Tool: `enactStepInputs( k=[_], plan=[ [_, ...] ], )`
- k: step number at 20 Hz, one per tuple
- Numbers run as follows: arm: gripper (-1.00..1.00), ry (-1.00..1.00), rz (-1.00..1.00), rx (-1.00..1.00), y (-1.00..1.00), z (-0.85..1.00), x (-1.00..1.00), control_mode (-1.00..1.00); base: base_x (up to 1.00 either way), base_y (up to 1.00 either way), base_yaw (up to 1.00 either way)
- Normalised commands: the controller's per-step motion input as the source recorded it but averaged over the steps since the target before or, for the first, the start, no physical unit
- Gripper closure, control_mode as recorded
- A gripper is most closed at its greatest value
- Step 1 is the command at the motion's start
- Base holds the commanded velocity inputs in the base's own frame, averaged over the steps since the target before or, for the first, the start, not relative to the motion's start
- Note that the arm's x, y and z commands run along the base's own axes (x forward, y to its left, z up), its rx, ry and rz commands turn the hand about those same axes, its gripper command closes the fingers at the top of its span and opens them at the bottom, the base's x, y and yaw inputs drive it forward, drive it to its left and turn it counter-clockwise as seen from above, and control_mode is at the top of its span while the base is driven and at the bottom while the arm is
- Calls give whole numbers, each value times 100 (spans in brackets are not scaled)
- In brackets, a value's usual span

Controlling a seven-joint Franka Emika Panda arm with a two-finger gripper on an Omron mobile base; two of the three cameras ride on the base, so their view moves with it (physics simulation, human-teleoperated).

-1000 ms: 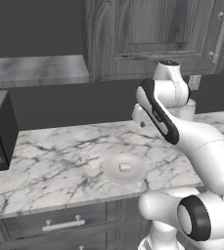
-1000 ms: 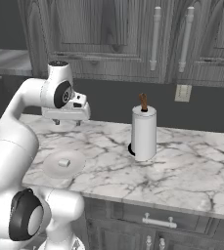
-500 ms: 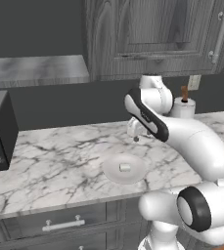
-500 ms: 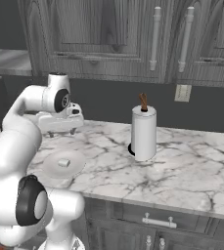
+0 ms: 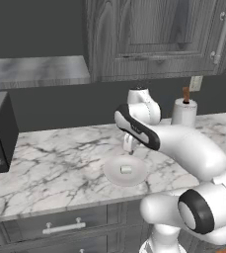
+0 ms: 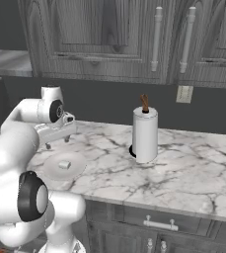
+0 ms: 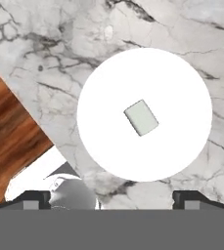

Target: Pick up the marshmallow and place it in the cup of hot chocolate on the dining counter.

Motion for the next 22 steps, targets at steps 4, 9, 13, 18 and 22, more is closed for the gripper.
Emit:
enactStepInputs(
  k=[4, 9, 13, 18, 22],
  plan=[
    [-100, -12, 6, 0, 0, -41, 9, -100, 0, 0, 0],
    [-100, -8, 7, 0, 4, -47, 12, -100, 0, 0, 0],
    [-100, -3, 7, 0, 8, -36, 6, -100, 0, 0, 0],
    [-100, 0, 7, 0, 4, -27, 8, -100, 0, 0, 0],
    [-100, 0, 6, 0, 2, -23, 13, -100, 0, 0, 0]
  ],
)
